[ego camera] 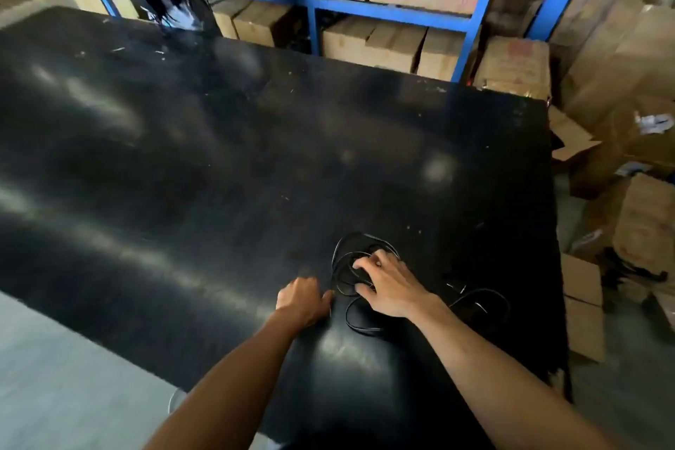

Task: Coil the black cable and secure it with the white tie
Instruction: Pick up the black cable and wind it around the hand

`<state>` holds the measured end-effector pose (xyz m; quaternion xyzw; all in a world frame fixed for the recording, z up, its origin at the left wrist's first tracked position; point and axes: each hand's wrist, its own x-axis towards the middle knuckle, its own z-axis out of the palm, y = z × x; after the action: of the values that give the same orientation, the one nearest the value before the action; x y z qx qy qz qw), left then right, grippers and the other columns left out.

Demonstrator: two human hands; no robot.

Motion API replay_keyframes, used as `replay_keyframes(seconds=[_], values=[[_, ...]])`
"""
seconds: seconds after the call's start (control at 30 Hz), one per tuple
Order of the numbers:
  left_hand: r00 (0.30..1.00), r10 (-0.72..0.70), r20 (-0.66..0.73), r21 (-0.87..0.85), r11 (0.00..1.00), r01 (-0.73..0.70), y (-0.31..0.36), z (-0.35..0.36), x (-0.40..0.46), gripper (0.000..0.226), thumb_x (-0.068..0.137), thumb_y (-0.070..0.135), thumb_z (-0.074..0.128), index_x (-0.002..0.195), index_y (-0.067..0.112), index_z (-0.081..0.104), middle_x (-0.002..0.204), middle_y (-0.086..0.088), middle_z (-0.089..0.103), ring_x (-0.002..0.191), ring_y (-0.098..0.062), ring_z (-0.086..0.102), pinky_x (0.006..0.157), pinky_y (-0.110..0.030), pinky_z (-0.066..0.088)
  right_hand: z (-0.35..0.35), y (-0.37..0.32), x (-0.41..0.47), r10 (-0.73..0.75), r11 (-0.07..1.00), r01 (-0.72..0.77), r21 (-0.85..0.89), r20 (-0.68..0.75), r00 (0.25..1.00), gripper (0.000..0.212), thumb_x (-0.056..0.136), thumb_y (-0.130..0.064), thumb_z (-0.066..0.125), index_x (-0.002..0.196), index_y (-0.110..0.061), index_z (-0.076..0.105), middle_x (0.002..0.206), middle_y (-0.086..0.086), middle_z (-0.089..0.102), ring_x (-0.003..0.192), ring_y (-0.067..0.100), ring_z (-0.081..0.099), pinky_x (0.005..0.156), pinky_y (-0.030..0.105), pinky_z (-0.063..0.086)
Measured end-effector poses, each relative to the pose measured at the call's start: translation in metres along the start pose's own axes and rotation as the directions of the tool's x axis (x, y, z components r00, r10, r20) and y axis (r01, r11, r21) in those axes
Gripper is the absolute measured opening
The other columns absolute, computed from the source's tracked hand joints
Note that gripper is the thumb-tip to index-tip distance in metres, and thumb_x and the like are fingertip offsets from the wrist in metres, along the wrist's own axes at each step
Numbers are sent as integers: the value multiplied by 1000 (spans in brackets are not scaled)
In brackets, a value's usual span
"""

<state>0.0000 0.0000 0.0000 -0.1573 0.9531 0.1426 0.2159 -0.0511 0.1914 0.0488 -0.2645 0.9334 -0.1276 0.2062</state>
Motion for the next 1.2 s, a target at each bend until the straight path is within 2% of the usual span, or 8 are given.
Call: replay_keyframes(seconds=[0.1, 0.33, 0.5, 0.67, 0.77, 0.9, 1.03, 1.2], values=[[997, -77, 20, -89, 993, 79, 1, 10, 4, 50, 84, 60, 56, 97, 13, 67, 106, -12, 71, 98, -35, 67, 77, -37, 50, 14, -6, 20, -30, 999, 30, -16, 34, 999, 42, 100, -37, 55, 139, -24, 51, 138, 10, 47, 131, 32, 42, 108, 45, 37], [986, -155, 68, -314, 934, 169, 7, -2, 19, 26, 79, 33, 63, 82, 8, 63, 94, -13, 72, 87, -35, 67, 69, -35, 52, 19, -8, 57, 1, 998, -2, 59, 13, 1000, 44, 99, -30, 56, 142, -26, 52, 133, 14, 52, 122, 36, 52, 104, 46, 43], [997, -72, 19, -780, 623, 60, 6, -34, 29, 5, 79, 9, 73, 77, 6, 69, 71, -10, 72, 63, -21, 65, 71, -44, 58, -2, 1, 73, 20, 998, -7, 65, -194, 981, 45, 100, -28, 62, 144, -34, 58, 120, 11, 57, 113, 30, 57, 98, 42, 46], [971, 232, 57, -954, 299, -15, 17, -70, 27, 2, 80, 2, 72, 79, 3, 73, 67, -9, 71, 63, -20, 66, 65, -30, 57, -47, 6, 67, -25, 992, 72, 103, -400, 916, 16, 90, -22, 77, 104, -28, 83, 102, 9, 61, 94, 29, 63, 83, 41, 50], [840, 496, 217, -972, 191, 138, 28, -88, 20, 12, 82, 17, 68, 87, 7, 74, 87, -15, 71, 82, -28, 67, 77, -37, 56, -73, 8, 53, -113, 978, 186, 92, -514, 850, 17, 81, -12, 85, 95, -21, 86, 100, 11, 67, 89, 30, 67, 79, 49, 52], [568, 766, 302, -951, 199, 237, 49, -107, 13, 49, 93, 36, 54, 120, -4, 64, 120, -21, 66, 109, -32, 63, 96, -43, 50, -103, 8, 33, -149, 970, 237, 58, -627, 764, 16, 80, -12, 86, 95, -17, 86, 98, 10, 70, 85, 29, 69, 75, 48, 52], [381, 877, 293, -947, 212, 240, 72, -118, -3, 64, 100, 39, 39, 136, -13, 48, 143, -30, 49, 123, -37, 54, 107, -51, 39, -119, 11, 13, -160, 971, 240, 16, -700, 696, 15, 81, -12, 86, 96, -14, 85, 98, 10, 70, 83, 28, 69, 73, 48, 53], [239, 918, 316, -945, 281, 169, 92, -125, -26, 73, 104, 46, 25, 141, -15, 42, 154, -34, 33, 127, -38, 49, 110, -52, 35, -127, 11, -9, -188, 957, 290, 14, -730, 657, 14, 82, -13, 85, 95, -18, 86, 100, 8, 71, 84, 24, 69, 74, 45, 53]])
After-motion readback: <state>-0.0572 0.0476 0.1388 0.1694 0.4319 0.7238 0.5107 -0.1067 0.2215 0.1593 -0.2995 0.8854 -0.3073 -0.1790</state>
